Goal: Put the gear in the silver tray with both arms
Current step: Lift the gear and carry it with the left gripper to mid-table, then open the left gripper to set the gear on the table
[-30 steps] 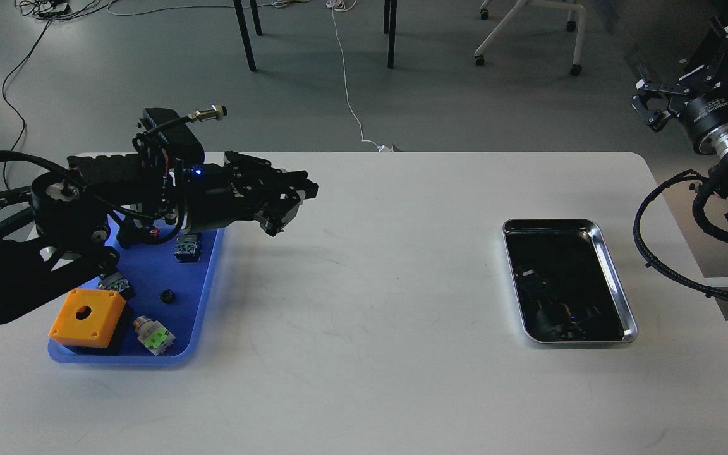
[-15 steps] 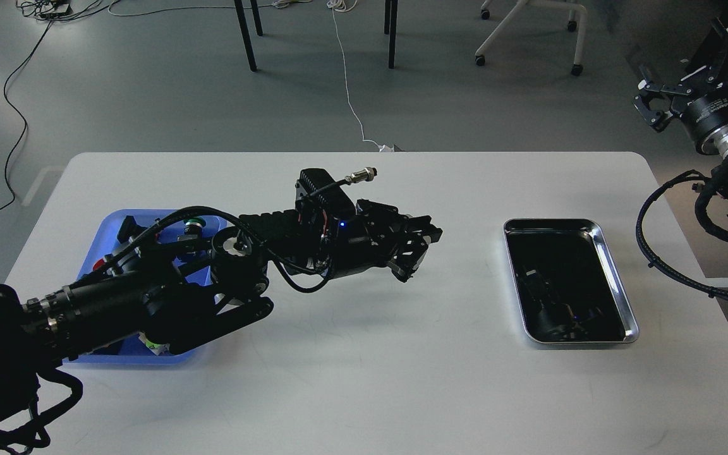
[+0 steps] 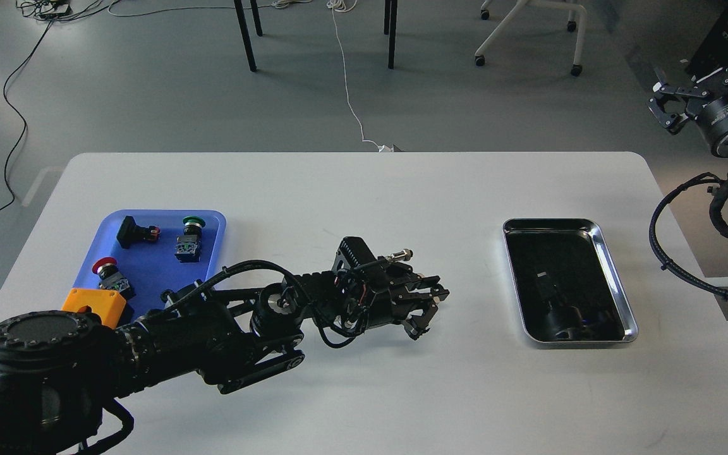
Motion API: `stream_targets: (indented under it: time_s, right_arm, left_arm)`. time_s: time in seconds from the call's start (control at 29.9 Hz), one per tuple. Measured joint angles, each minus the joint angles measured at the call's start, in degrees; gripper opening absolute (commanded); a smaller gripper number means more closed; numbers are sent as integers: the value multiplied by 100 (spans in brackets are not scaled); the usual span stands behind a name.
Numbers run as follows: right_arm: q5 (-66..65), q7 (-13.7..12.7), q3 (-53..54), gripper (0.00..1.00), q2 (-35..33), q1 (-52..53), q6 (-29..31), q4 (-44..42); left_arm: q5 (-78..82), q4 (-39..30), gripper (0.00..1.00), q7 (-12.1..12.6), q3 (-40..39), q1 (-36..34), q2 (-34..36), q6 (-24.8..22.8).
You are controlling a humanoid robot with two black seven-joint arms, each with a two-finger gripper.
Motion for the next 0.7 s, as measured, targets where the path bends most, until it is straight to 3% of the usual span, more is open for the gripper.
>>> stream_targets:
  time_s: [0.43, 0.64, 0.7]
  right_arm:
    - [0, 6, -16, 99, 0, -7, 0, -1]
    - [0, 5, -33, 99, 2, -7, 0, -1]
    - [0, 6, -35, 99, 2, -7, 0, -1]
  left_arm:
    - [-6, 260, 33, 66, 10, 157, 1, 66]
    - [-4, 314, 62, 53, 18, 193, 1, 66]
    - [-15, 308, 76, 53, 4, 191, 1, 66]
